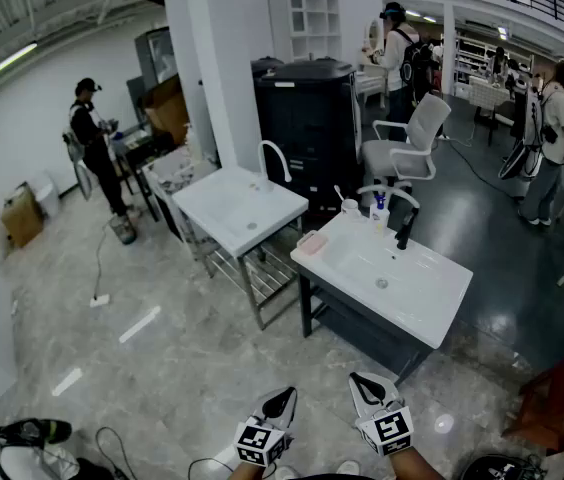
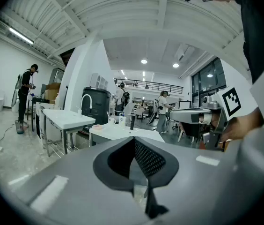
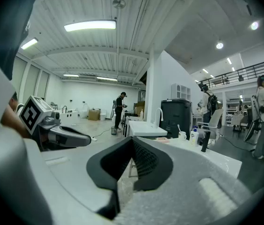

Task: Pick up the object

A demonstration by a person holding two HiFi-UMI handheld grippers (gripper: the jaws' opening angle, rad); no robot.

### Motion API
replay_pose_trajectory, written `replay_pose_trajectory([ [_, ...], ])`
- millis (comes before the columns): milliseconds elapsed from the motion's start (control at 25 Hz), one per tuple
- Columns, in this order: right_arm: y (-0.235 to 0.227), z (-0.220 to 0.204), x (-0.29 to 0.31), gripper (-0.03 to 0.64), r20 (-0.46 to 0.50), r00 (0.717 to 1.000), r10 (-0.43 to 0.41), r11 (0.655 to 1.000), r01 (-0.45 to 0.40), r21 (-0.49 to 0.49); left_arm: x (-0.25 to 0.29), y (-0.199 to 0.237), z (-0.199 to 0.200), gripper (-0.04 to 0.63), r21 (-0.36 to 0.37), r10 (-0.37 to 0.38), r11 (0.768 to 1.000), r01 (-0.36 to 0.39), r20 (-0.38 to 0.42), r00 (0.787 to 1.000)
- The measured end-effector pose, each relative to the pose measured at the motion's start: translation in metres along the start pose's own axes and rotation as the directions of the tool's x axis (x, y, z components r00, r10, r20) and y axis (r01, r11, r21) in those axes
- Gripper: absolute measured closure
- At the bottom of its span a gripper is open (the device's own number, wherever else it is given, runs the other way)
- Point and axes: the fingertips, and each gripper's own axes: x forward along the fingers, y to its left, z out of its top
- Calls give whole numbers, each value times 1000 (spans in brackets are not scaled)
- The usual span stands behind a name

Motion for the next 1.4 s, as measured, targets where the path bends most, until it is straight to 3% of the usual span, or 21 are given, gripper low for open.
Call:
replay_pose_trajectory([
  [400,12,6,1,617,29,1000,-4,1000,3,28,-13,9,-3,578,-8,17,1000,-17,-8,1000],
  [600,20,14,1,615,95,995,2,998,-7,55,-21,16,-2,578,-6,25,1000,-25,3,1000],
  [760,35,18,2,615,100,995,22,997,-29,73,-32,20,-5,578,-12,8,1000,-8,-2,1000],
  [960,51,6,13,615,67,997,-41,996,35,87,-46,36,-11,578,-28,-22,999,21,-9,1000],
  [1240,66,2,22,615,55,996,-65,991,58,119,-54,56,-9,578,-10,-50,999,50,-16,999],
  [1400,64,10,28,615,100,994,-44,993,32,115,-45,62,-13,578,-17,-54,998,53,-24,998],
])
